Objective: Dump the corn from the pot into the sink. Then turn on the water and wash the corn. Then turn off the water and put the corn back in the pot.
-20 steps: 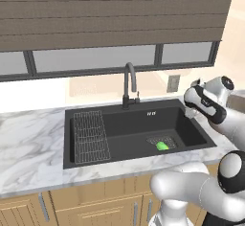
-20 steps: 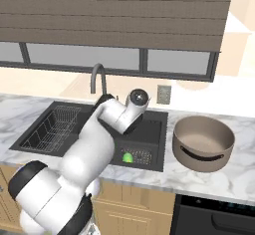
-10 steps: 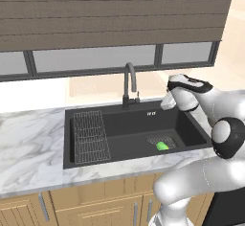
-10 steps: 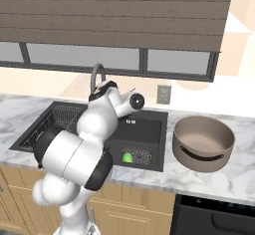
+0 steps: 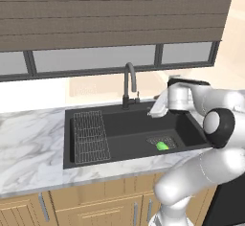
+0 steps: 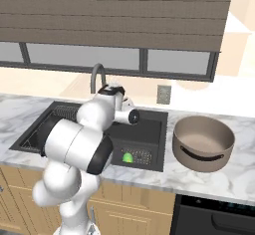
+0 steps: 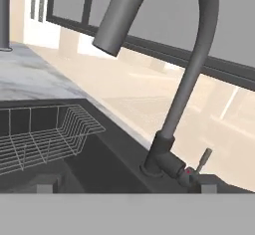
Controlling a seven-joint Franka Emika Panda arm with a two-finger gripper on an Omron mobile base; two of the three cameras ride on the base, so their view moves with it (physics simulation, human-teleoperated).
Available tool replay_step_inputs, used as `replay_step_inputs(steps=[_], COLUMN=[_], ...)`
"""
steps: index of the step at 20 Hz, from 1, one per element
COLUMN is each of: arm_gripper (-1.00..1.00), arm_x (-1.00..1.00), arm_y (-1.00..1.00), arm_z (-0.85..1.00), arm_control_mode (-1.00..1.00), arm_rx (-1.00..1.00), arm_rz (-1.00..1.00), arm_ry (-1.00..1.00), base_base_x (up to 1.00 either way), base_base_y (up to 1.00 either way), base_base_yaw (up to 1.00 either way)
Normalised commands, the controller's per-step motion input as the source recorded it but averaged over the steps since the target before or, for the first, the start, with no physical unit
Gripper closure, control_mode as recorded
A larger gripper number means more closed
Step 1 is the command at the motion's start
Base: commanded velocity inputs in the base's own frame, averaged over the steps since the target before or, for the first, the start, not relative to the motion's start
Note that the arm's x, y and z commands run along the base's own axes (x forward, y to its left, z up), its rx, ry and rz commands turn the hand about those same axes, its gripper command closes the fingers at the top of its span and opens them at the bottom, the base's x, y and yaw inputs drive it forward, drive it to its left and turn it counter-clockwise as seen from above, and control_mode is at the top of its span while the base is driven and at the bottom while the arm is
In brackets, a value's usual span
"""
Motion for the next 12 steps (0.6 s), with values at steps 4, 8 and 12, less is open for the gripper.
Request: replay_step_inputs(steps=[4,8,12], arm_gripper=[-1.00,-1.00,-1.00], arm_x=[0.34,0.34,0.28], arm_y=[0.06,0.00,0.04], arm_z=[-0.03,0.00,0.02], arm_control_mode=[-1.00,-1.00,-1.00], arm_rx=[0.09,0.16,0.16], arm_rz=[0.01,-0.13,-0.12], arm_ry=[-0.06,0.00,0.00], base_base_x=[0.00,0.00,0.00], base_base_y=[0.00,0.00,0.00], base_base_yaw=[0.00,0.00,0.00])
